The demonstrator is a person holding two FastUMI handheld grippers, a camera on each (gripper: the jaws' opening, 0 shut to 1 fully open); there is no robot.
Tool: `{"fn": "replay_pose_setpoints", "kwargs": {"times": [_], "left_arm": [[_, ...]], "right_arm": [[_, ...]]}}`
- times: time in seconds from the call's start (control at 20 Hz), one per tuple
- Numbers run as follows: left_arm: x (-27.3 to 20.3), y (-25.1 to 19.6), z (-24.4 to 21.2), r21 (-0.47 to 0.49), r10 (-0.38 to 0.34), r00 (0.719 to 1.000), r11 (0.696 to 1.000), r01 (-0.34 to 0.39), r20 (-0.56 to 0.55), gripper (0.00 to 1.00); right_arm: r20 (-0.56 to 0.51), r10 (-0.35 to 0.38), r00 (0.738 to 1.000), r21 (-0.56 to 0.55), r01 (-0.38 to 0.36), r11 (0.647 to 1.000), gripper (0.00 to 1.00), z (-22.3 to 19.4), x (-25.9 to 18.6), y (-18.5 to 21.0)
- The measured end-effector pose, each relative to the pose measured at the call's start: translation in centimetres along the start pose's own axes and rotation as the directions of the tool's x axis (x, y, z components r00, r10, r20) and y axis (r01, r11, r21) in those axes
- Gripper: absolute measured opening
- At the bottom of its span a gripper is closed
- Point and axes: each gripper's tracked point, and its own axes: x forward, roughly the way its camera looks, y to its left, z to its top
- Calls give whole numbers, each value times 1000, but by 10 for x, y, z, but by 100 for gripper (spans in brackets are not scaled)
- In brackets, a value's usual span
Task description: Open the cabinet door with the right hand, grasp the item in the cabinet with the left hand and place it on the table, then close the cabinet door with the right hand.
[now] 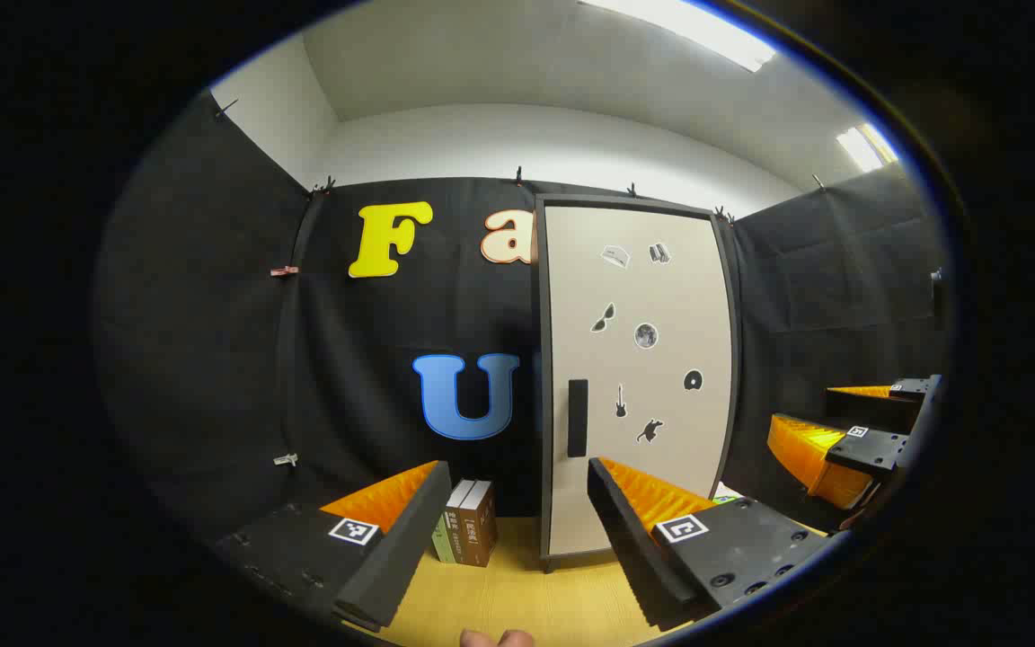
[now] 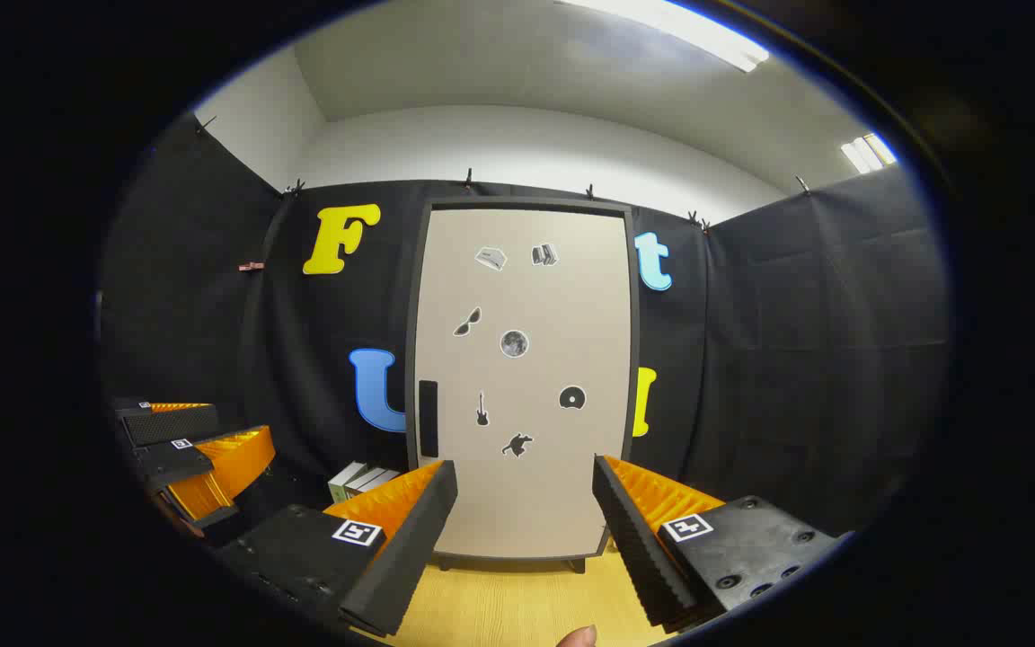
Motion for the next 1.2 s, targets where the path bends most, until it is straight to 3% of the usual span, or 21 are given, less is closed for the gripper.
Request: {"fn": "replay_pose_setpoints", "kwargs": {"times": [0.85,1.2], "left_arm": [[21,5,2,18,-28,999,999,28,16,96],[30,26,-2,36,-20,1000,999,19,19,96]], "right_arm": [[6,-8,1000,7,8,1000,97,0,25,14],[5,33,999,7,-33,999,97,0,58,48]]}}
